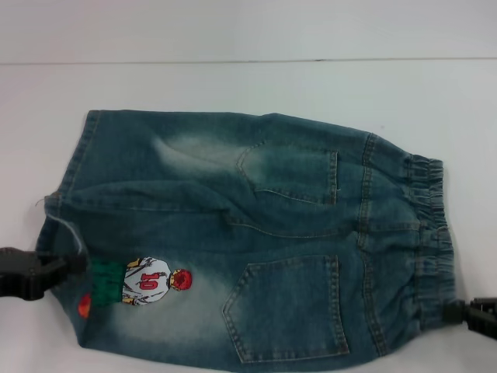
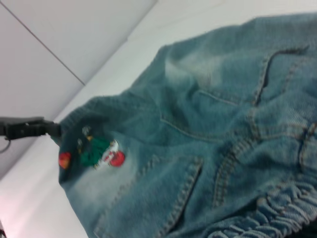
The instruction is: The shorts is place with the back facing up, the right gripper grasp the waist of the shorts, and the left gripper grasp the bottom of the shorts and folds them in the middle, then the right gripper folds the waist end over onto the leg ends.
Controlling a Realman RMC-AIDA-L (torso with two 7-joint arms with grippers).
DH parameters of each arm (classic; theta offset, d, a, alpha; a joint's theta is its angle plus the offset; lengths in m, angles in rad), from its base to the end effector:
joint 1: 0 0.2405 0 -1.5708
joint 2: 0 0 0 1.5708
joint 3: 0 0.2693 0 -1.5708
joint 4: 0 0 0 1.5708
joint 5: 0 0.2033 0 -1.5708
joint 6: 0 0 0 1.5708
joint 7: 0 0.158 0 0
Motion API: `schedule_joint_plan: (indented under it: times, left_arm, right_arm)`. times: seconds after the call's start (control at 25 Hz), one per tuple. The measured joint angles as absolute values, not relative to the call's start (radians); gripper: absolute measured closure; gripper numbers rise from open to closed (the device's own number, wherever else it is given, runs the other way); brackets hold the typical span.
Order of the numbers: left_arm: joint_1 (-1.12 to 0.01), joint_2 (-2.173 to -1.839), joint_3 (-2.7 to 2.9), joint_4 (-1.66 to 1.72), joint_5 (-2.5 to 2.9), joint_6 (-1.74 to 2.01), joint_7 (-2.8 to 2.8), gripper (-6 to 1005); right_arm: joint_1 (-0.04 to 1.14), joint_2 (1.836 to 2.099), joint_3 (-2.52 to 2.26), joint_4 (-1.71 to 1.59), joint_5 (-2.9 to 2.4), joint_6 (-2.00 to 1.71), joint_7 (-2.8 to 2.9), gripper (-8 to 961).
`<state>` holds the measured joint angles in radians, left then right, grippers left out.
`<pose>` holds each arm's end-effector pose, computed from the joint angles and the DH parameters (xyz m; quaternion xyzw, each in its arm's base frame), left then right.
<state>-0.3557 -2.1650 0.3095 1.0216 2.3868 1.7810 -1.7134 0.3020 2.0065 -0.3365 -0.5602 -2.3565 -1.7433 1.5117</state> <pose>-0.3348 0.2601 0.0278 -0.8675 -0.4342 -0.1753 0.1677 0.3675 0.2234 0.0065 -0.8600 0.4514 0.2173 0.0974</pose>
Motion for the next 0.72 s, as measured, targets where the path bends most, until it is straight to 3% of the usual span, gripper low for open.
schedule_joint_plan:
  times: [0.4,0.72]
  left_arm:
    - [-0.339,-2.162,0.296,1.016,2.238,1.738,-1.698,980]
    - [-0.357,-2.160,0.292,0.948,2.072,1.574,-1.672,980]
  right_arm:
    - [0.311,1.992,-0.327,-0.529,-2.137,-1.769,1.587,914]
    - [0.356,2.008,-0.275,-0.487,-1.988,-1.654,1.710,915]
